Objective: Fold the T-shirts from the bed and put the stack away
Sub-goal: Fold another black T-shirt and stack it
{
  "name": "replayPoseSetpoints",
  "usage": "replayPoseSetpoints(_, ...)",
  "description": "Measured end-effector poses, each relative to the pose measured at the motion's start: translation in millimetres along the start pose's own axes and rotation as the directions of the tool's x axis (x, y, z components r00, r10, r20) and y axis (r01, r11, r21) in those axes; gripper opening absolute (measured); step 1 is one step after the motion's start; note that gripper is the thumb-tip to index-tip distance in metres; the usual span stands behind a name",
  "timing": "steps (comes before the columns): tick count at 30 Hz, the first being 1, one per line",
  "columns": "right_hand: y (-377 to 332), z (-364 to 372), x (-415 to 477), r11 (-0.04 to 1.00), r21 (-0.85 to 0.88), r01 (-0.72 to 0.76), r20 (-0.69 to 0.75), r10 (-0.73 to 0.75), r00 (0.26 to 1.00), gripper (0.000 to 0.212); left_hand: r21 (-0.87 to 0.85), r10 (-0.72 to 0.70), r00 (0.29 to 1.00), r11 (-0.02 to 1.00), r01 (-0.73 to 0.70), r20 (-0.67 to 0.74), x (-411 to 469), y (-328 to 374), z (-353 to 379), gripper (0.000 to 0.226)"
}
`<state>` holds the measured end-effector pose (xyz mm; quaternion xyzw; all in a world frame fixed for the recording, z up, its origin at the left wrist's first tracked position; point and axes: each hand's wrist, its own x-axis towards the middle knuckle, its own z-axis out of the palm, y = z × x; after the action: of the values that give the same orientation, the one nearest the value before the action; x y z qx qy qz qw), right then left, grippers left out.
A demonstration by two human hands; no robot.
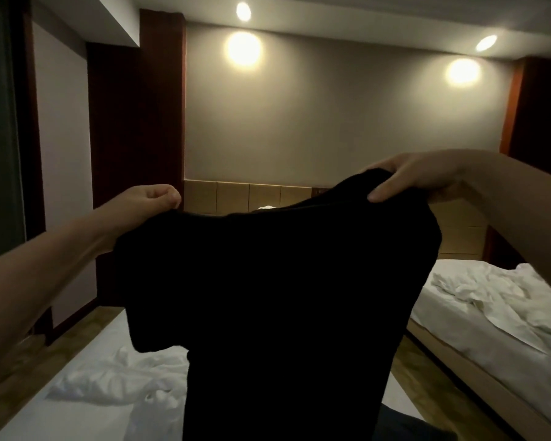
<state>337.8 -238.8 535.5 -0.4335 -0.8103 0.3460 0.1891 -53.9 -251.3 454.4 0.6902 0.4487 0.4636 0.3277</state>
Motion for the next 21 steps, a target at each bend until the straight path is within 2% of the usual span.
replayPoseSetpoints(2, 7, -1, 4, 0.999, -0.027, -0.032, 0.015, 0.032, 0.999, 0.077, 0.071, -0.058, 0.987, 0.996, 0.048, 0.151, -2, -8, -10, 0.073)
replayPoseSetpoints(4, 12, 2, 9, 1.0, 0.005, -0.03, -0.044, 0.03, 0.999, 0.06, 0.062, -0.084, 0.961, 0.996, 0.07, 0.262, -1, -14, -16, 0.086)
replayPoseSetpoints(6, 15, 11, 14, 0.998, 0.063, 0.002, -0.153, 0.007, 0.988, 0.03, 0.039, -0.081, 0.961, 0.997, 0.073, 0.264, -3, -15, -18, 0.082)
replayPoseSetpoints(7, 17, 19, 17, 0.996, 0.089, 0.006, -0.213, 0.013, 0.977, 0.013, 0.061, -0.077, 0.964, 0.996, 0.063, 0.254, -4, -15, -18, 0.078)
replayPoseSetpoints(8, 22, 27, 20, 0.995, 0.098, 0.002, -0.256, 0.023, 0.966, 0.005, 0.112, -0.081, 0.968, 0.992, 0.055, 0.237, -6, -15, -16, 0.075)
replayPoseSetpoints(10, 33, 43, 27, 0.996, 0.078, -0.037, -0.279, 0.057, 0.959, 0.01, 0.317, -0.096, 0.977, 0.948, 0.031, 0.19, -8, -18, -10, 0.065)
replayPoseSetpoints(13, 41, 59, 33, 0.981, 0.182, -0.071, -0.219, 0.111, 0.969, 0.009, 0.585, -0.064, 0.995, 0.811, 0.01, 0.071, -9, -23, 6, 0.011)
replayPoseSetpoints(14, 42, 63, 34, 0.967, 0.246, -0.074, -0.194, 0.124, 0.973, 0.01, 0.638, -0.034, 0.999, 0.77, 0.012, 0.022, -9, -25, 9, 0.009)
replayPoseSetpoints(15, 43, 65, 35, 0.951, 0.298, -0.082, -0.171, 0.137, 0.976, 0.011, 0.656, -0.014, 1.0, 0.754, 0.026, -0.024, -9, -26, 11, 0.01)
replayPoseSetpoints(17, 46, 73, 37, 0.934, 0.343, -0.104, -0.13, 0.157, 0.979, 0.015, 0.604, -0.026, 0.995, 0.793, 0.079, -0.095, -9, -29, 11, 0.009)
replayPoseSetpoints(21, 47, 85, 42, 0.913, 0.379, -0.15, -0.091, 0.198, 0.976, 0.018, 0.385, -0.202, 0.976, 0.897, 0.217, -0.08, -14, -33, 16, 0.008)
